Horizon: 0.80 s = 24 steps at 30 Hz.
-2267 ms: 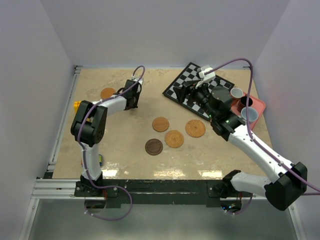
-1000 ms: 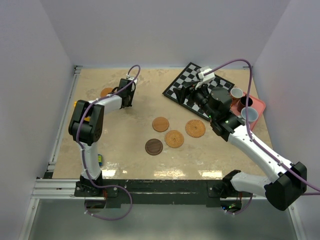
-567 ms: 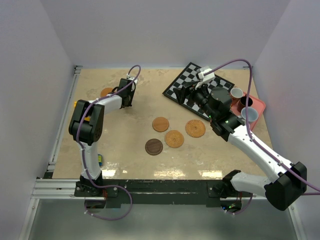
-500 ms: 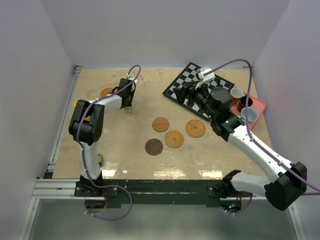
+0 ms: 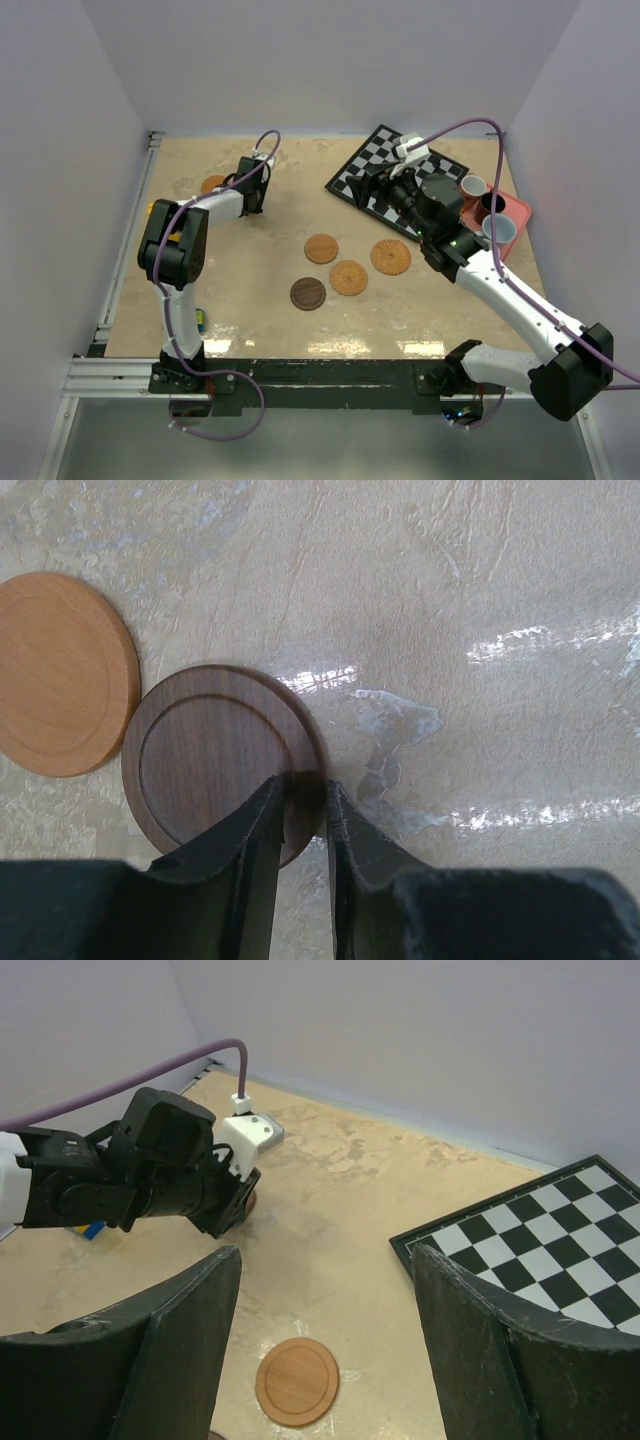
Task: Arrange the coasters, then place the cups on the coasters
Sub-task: Move the coaster to the center of the board.
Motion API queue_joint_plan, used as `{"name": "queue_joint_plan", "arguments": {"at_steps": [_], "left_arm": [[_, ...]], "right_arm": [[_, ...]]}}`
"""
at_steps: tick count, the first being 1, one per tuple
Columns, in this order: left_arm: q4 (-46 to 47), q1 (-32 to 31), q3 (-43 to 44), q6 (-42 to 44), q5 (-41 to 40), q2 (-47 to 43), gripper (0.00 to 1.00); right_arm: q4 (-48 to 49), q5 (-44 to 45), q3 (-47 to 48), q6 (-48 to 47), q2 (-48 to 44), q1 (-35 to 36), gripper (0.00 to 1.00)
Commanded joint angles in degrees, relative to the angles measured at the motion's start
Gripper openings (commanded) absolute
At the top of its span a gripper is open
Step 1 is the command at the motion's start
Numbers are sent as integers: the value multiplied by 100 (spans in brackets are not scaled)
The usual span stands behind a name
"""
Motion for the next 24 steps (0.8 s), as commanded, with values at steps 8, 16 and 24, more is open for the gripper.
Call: {"name": "queue_joint_plan", "arguments": {"at_steps": [8, 16, 24], "left_arm": [[-42, -121, -124, 108, 66, -534, 36], [187, -385, -361, 64, -119, -1439, 43], [-182, -666, -352, -428, 442, -2493, 60]], "right_arm": [[84, -38, 99, -58, 58, 3, 84], [-162, -21, 161, 20, 76, 12, 86], [-821, 6, 21, 205, 444, 12, 83]]}}
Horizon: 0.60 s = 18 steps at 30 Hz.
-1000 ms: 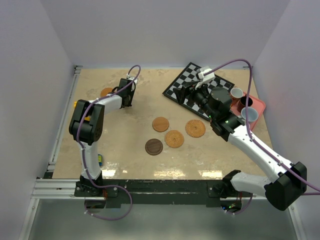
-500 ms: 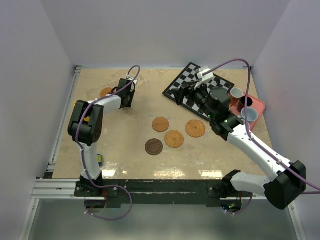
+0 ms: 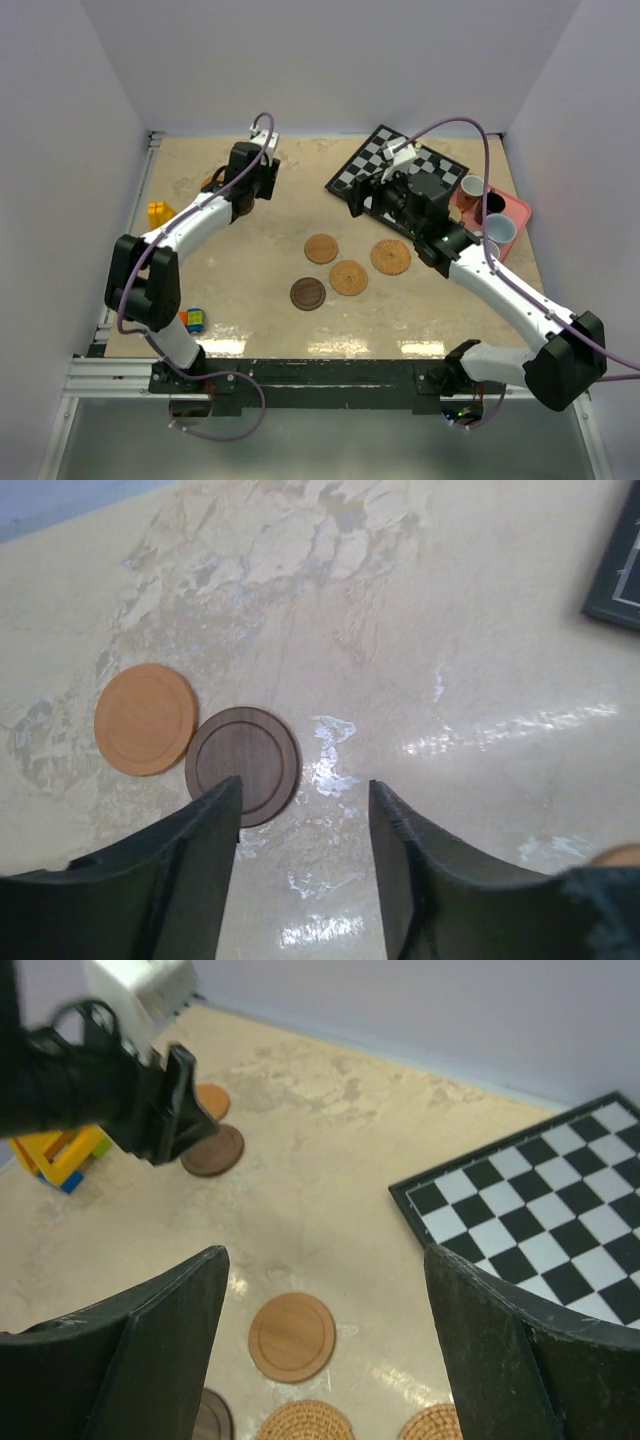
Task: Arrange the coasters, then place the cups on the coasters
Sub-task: Move the coaster to the center of the board.
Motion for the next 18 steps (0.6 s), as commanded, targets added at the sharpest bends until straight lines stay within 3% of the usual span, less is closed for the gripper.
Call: {"name": "queue_joint_plan", "arguments": {"at_steps": [1, 6, 10, 13, 18], "left_arm": [[-128, -205, -42, -417, 561, -857, 63], [-313, -205, -533, -558, 844, -1631, 79], [-278, -196, -1218, -576, 827, -2325, 88], [-199, -196, -1711, -567, 712, -2634, 91], [-243, -196, -1695, -558, 571, -2775, 92]], "right_arm": [[-467, -9, -17, 222, 276, 12, 82], [-652, 60, -131, 592, 768, 213, 78], [-1337, 526, 70, 811, 1453, 609, 77], [-1435, 509, 123, 996, 1840, 758, 75], [-1557, 578, 97, 1286, 2122, 838, 73]]}}
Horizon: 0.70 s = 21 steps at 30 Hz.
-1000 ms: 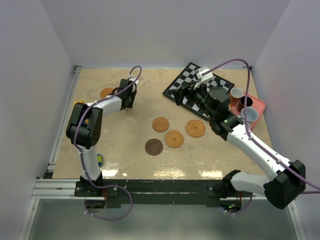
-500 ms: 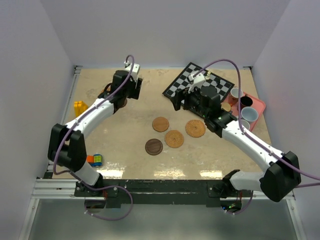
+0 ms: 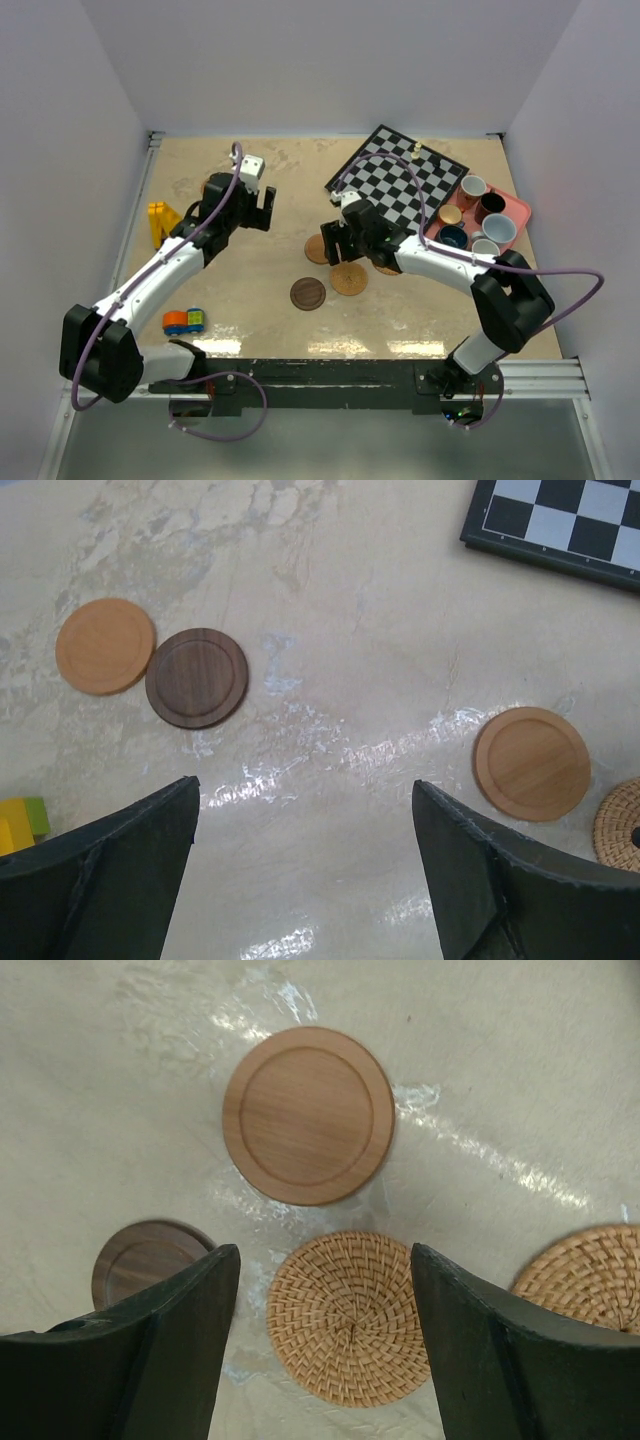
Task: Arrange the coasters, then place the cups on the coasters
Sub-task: Move the coaster to the center of the board.
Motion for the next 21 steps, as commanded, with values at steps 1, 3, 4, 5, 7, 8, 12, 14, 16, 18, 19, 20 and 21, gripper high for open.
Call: {"name": "queue_joint_plan", "arguments": {"at_steps": [1, 3, 4, 5, 7, 8, 12, 14, 16, 18, 19, 20, 21], "left_arm": [[162, 29, 4, -69, 5, -200, 91], [162, 29, -14, -78, 76, -226, 91], [171, 29, -5, -78, 76, -218, 91], [162, 29, 4, -95, 76, -226, 91], [144, 29, 4, -113, 128, -226, 91], [136, 29, 4, -130, 146, -253, 91], [179, 20, -14, -174, 251, -253, 91], [179, 11, -23, -200, 365, -200, 91], [171, -33, -23, -218, 454, -156, 90], [136, -103, 3, -210, 454, -95, 88], [144, -129, 4, -209, 497, -86, 88], [162, -129, -5, -227, 541, -77, 88], [162, -138, -14, -244, 568, -77, 88]], "right_arm": [[-220, 341, 171, 447, -37, 12, 72], [-465, 525, 171, 613, 7, 29, 70], [-562, 552, 163, 710, 42, 38, 69], [-668, 570, 128, 807, 34, 56, 70], [-791, 666, -4, 974, -10, 134, 72], [-922, 788, -65, 1070, -45, 196, 73], [-1125, 1018, -233, 1396, -159, 275, 75], [-1161, 1018, -277, 1502, -168, 337, 77], [-1205, 1088, -303, 1598, -169, 442, 82], [-1170, 1106, -364, 1616, -168, 504, 85], [-1152, 1071, -391, 1616, -134, 530, 87], [-1152, 1088, -391, 1642, -107, 565, 89], [-1143, 1071, -400, 1651, -72, 609, 92]]}}
